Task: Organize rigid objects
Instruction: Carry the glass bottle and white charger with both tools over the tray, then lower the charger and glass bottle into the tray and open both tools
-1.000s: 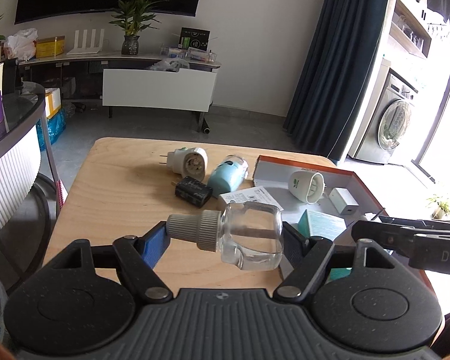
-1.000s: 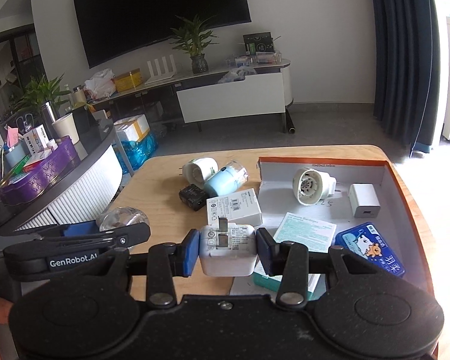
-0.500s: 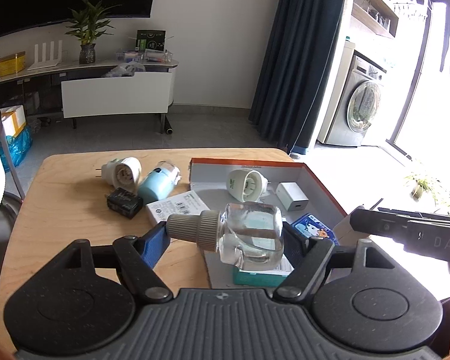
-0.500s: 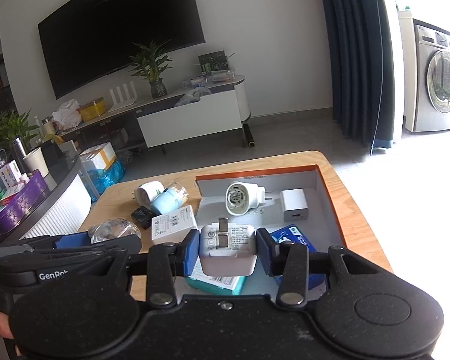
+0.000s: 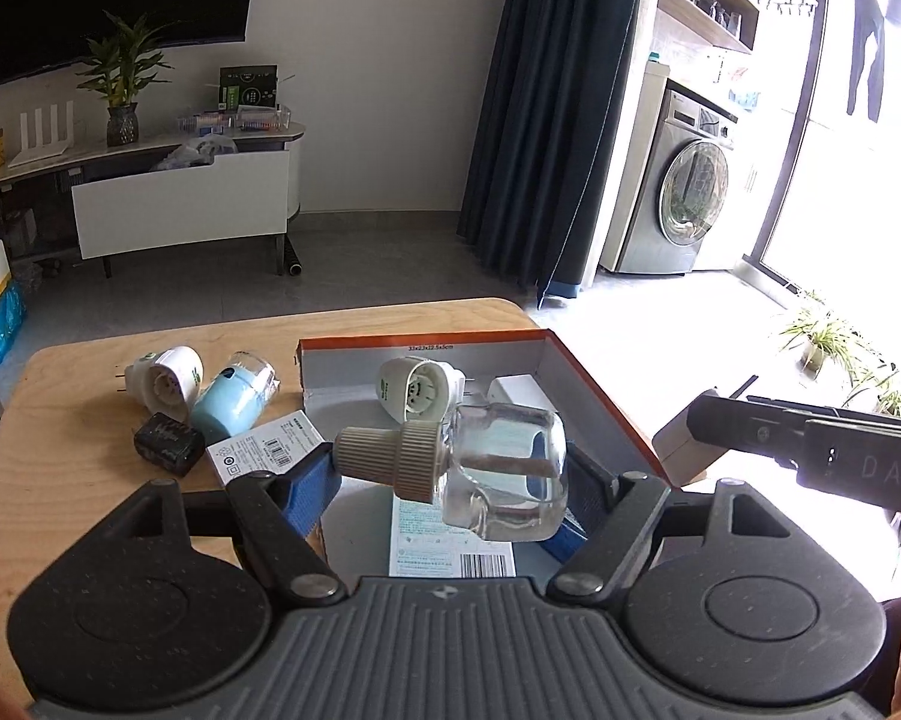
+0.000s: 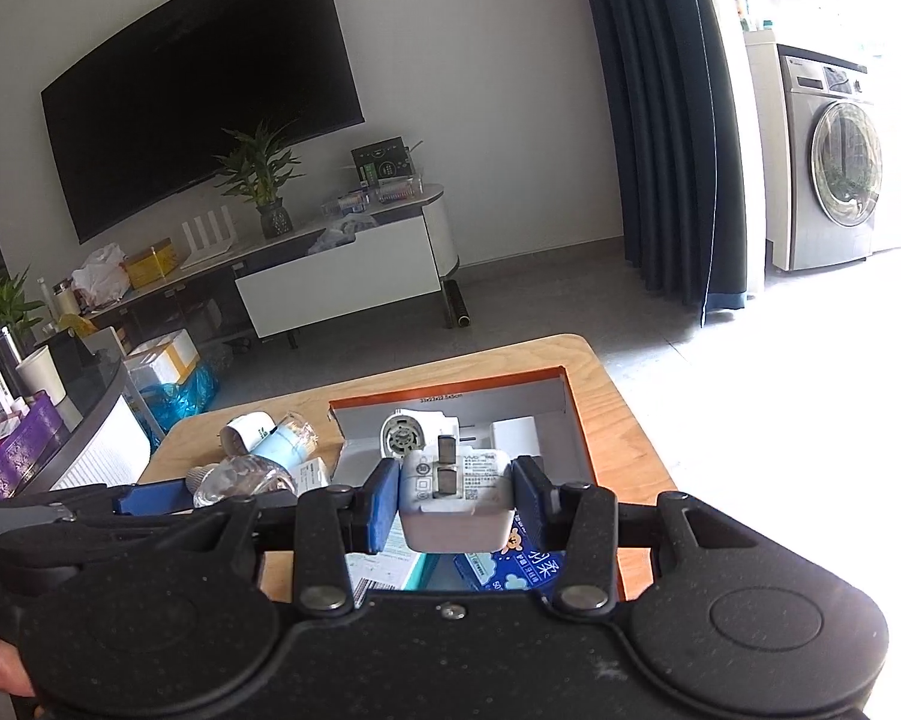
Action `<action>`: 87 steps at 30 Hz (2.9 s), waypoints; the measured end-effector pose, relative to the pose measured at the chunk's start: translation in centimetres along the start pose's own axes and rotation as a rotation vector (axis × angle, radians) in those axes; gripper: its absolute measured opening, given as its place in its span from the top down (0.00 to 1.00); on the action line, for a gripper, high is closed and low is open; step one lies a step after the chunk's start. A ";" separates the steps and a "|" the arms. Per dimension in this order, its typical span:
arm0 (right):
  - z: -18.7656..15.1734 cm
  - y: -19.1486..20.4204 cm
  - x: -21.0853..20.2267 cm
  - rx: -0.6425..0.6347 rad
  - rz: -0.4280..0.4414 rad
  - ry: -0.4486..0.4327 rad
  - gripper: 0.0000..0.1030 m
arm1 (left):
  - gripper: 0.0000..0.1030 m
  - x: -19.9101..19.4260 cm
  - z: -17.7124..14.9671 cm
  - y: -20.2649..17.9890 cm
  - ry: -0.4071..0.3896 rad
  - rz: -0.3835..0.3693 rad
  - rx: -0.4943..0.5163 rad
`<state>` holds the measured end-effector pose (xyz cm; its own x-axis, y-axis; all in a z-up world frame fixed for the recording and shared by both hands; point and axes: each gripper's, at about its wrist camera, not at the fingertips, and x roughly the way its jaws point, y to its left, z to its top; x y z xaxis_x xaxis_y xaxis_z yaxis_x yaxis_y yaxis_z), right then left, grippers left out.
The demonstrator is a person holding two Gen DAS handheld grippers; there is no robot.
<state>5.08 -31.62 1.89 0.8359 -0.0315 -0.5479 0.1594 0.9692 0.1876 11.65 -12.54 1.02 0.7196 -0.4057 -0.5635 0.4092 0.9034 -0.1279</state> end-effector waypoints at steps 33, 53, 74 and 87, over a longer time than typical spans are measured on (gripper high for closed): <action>1.8 -0.8 2.5 -0.010 0.003 -0.004 0.50 | 0.23 2.9 1.9 -2.0 0.027 0.006 0.020; 2.6 -1.0 6.9 -0.034 -0.014 0.054 0.50 | 0.23 5.9 2.3 -2.0 0.068 -0.008 0.017; 3.2 -3.2 6.7 -0.006 -0.078 -0.014 0.37 | 0.22 9.9 3.1 -2.5 0.134 -0.067 -0.002; 2.6 -1.1 5.1 -0.042 -0.033 -0.002 0.22 | 0.08 5.6 3.4 -0.6 0.108 0.030 -0.031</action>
<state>10.51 -33.42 1.00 0.8315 -0.0642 -0.5519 0.1648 0.9771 0.1346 17.31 -15.85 0.71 0.6655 -0.3630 -0.6521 0.3701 0.9193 -0.1339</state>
